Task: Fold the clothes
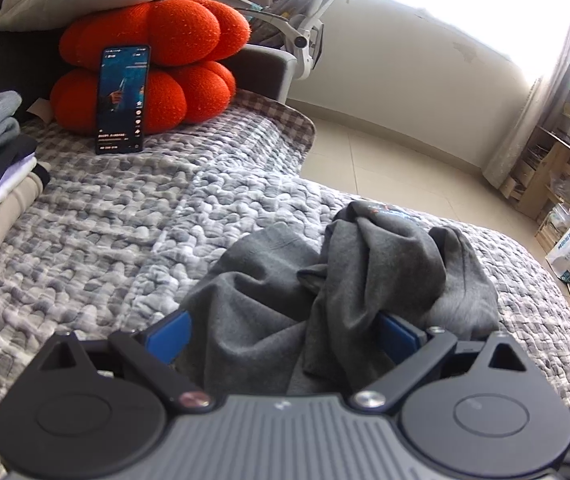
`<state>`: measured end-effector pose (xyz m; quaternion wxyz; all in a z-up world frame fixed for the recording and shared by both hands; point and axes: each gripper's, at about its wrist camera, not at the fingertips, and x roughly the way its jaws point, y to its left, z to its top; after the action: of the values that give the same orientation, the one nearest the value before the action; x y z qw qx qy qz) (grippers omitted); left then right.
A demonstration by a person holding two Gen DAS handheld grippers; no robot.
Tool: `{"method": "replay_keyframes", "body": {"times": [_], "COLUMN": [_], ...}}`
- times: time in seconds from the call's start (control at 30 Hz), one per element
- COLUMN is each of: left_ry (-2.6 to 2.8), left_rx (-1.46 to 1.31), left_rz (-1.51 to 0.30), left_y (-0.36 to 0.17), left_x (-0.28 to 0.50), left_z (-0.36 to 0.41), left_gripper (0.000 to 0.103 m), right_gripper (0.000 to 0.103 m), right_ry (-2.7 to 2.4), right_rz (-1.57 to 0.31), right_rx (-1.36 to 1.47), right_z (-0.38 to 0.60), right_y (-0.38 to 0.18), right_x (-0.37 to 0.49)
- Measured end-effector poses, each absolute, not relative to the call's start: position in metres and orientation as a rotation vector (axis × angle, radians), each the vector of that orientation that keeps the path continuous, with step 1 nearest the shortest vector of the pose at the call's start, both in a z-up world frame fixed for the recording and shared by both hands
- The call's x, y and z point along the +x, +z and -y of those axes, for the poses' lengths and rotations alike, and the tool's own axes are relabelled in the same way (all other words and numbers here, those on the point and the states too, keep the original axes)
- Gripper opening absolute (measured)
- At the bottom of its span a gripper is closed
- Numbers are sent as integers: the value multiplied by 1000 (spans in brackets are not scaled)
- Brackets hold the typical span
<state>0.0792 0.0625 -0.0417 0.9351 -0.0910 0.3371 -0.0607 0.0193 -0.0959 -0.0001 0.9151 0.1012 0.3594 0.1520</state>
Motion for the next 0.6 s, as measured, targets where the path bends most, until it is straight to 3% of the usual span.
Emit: {"method": "replay_keyframes", "body": {"times": [0.6], "left_ry": [-205], "left_rx": [-201], "left_rz": [-683], "left_y": [-43], "left_x": [82], "left_z": [-51], "left_gripper": [98], "right_gripper": [12], "right_ry": [-31], "right_rz": [-581], "right_rx": [254], "right_z": [193], "right_y": [15], "right_x": [36]}}
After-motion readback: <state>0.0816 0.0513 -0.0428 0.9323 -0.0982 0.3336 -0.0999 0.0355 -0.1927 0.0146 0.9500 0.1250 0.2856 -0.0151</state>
